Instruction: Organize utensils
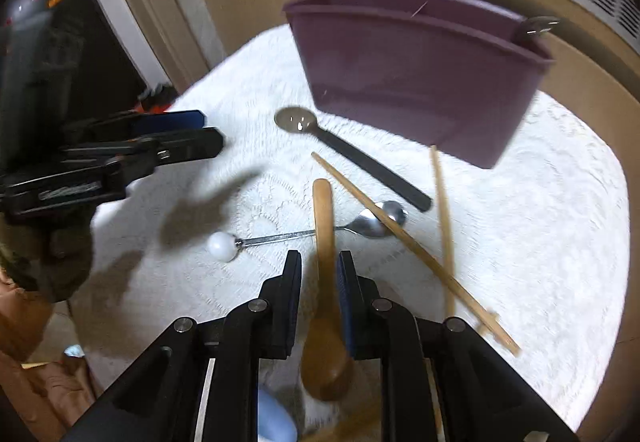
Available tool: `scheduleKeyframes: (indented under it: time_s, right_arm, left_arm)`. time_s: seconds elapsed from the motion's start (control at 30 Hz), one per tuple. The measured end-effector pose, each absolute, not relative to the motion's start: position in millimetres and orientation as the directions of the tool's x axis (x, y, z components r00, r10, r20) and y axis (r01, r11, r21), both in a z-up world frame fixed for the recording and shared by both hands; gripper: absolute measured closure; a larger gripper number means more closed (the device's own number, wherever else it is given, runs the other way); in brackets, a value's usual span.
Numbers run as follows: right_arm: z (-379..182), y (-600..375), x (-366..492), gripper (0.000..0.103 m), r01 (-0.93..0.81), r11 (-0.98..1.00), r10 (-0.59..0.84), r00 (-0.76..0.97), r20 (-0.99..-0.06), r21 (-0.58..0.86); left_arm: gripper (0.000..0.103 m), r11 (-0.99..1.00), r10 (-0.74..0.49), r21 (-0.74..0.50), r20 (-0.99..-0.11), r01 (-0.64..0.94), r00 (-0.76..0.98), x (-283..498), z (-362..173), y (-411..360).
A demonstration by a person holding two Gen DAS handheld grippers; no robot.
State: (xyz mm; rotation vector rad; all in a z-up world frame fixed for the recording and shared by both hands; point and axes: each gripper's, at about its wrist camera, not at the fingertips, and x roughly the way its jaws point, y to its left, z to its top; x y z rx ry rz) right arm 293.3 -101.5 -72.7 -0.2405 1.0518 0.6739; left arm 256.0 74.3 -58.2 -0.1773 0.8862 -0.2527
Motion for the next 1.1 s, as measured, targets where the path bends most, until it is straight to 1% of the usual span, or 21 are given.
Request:
scheduleKeyframes:
  time_s: [0.07, 0.2, 0.23, 0.27, 0.47, 0.53, 0.63, 0.77, 0.83, 0.97, 1.03, 1.1]
  right_arm:
    - [-79, -92, 301, 0.085, -0.622, 0.777, 0.368, 0.330, -0.869, 0.093]
    - [-86, -85, 308, 0.085, -0.628, 0.775, 0.347, 0.336, -0.876, 0.067]
    - [-85, -84, 307, 0.086, -0.631, 0.774, 0.342, 0.334, -0.878, 0.061]
    - [-83, -84, 304, 0.092, -0.635, 0.770, 0.350, 0.332, -0.876, 0.067]
    - [-55, -120, 299, 0.092, -0.571, 0.805, 0.431, 0.381, -0.818, 0.159]
    - [-45, -134, 297, 0.092, -0.546, 0.820, 0.441, 0.409, -0.799, 0.173]
    - [-35, -152, 295, 0.092, -0.510, 0.836, 0.454, 0.437, -0.777, 0.202]
    - [-31, -169, 295, 0.092, -0.474, 0.854, 0.449, 0.462, -0.765, 0.215]
    - [-32, -176, 297, 0.092, -0.458, 0.860, 0.448, 0.466, -0.763, 0.225]
    - [-33, -185, 299, 0.092, -0.443, 0.864, 0.452, 0.473, -0.757, 0.239]
    - [-31, -191, 299, 0.092, -0.439, 0.864, 0.457, 0.473, -0.753, 0.248]
    - [-31, -192, 301, 0.092, -0.435, 0.863, 0.463, 0.475, -0.749, 0.258]
  left_arm:
    - [0.046, 0.956, -0.288, -0.262, -0.745, 0.132, 0.601, 255, -60, 79]
    - [0.041, 0.959, -0.275, -0.262, -0.758, 0.111, 0.591, 253, -66, 85]
    - [0.038, 0.959, -0.276, -0.262, -0.760, 0.111, 0.588, 254, -67, 84]
    - [0.036, 0.958, -0.278, -0.262, -0.760, 0.115, 0.587, 255, -66, 84]
    - [0.035, 0.943, -0.333, -0.254, -0.759, 0.216, 0.559, 288, -65, 71]
    - [0.035, 0.936, -0.353, -0.287, -0.760, 0.205, 0.546, 314, -66, 73]
    - [0.035, 0.935, -0.351, -0.316, -0.773, 0.160, 0.528, 347, -74, 76]
    - [0.035, 0.926, -0.376, -0.344, -0.789, 0.157, 0.487, 367, -87, 74]
    - [0.035, 0.918, -0.396, -0.342, -0.791, 0.199, 0.466, 362, -87, 68]
    - [0.035, 0.852, -0.487, -0.350, -0.804, 0.389, 0.343, 329, -79, 43]
    - [0.035, 0.832, -0.482, -0.304, -0.811, 0.464, 0.332, 311, -73, 32]
    - [0.035, 0.825, -0.445, -0.217, -0.819, 0.523, 0.362, 296, -63, 22]
